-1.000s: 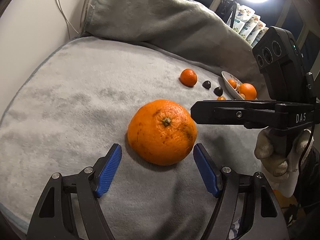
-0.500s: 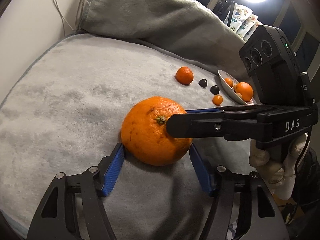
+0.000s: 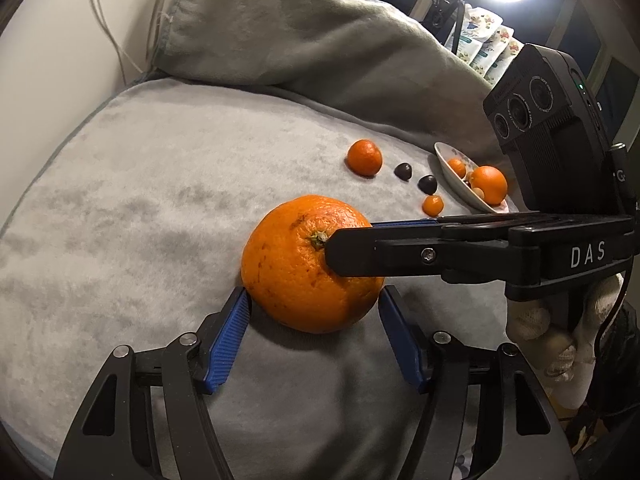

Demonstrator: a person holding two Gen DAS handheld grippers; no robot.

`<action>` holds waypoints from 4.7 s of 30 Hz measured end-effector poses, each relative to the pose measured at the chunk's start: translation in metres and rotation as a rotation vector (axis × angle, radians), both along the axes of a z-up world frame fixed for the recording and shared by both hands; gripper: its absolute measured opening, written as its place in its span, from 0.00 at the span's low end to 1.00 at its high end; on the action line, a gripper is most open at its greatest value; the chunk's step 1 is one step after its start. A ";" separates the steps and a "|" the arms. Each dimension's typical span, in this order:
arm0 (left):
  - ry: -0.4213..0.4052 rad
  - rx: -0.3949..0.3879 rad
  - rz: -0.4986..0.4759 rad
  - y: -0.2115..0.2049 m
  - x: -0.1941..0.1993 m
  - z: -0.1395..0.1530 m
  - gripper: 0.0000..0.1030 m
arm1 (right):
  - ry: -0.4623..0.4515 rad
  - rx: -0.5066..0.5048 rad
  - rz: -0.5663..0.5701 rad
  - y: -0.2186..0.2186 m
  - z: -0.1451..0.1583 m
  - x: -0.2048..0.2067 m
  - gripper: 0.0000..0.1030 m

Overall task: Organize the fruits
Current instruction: 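Close both grippers together around the large orange on the fleece, then lift the large orange with both grippers and carry it onto the plate, then open both grippers to release the large orange and withdraw, then grasp the small mandarin with the right gripper while the left gripper grasps an orange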

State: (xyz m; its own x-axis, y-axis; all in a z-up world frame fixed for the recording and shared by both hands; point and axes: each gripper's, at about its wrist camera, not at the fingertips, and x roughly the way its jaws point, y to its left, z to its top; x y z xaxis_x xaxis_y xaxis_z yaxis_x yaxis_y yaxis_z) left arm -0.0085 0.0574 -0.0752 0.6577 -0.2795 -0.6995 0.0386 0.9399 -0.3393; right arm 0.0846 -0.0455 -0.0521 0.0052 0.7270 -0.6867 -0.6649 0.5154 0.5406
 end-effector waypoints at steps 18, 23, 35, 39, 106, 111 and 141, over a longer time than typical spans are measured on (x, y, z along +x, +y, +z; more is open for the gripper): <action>-0.097 0.024 -0.122 -0.056 0.052 0.037 0.64 | -0.083 0.062 -0.155 -0.076 0.040 0.030 0.58; -0.125 0.017 -0.160 -0.077 0.070 0.046 0.64 | -0.107 0.080 -0.210 -0.105 0.051 0.039 0.58; -0.154 -0.004 -0.256 -0.133 0.116 0.059 0.64 | -0.134 0.101 -0.351 -0.174 0.059 0.068 0.58; -0.162 -0.012 -0.282 -0.148 0.129 0.062 0.64 | -0.142 0.102 -0.388 -0.193 0.060 0.079 0.58; -0.219 0.022 -0.325 -0.183 0.174 0.094 0.61 | -0.239 0.073 -0.737 -0.312 0.080 0.108 0.70; -0.237 0.035 -0.292 -0.160 0.164 0.098 0.61 | -0.308 0.013 -0.718 -0.296 0.087 0.089 0.70; -0.117 0.096 -0.134 -0.058 0.144 0.042 0.61 | -0.413 -0.147 -0.445 -0.178 0.048 0.032 0.70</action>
State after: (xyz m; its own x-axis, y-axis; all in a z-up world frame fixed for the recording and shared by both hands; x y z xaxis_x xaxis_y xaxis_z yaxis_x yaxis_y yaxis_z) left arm 0.1352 -0.0008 -0.0328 0.6974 -0.3054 -0.6483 0.1991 0.9516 -0.2341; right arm 0.1162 -0.2230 -0.0037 0.5724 0.4925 -0.6556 -0.5086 0.8404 0.1872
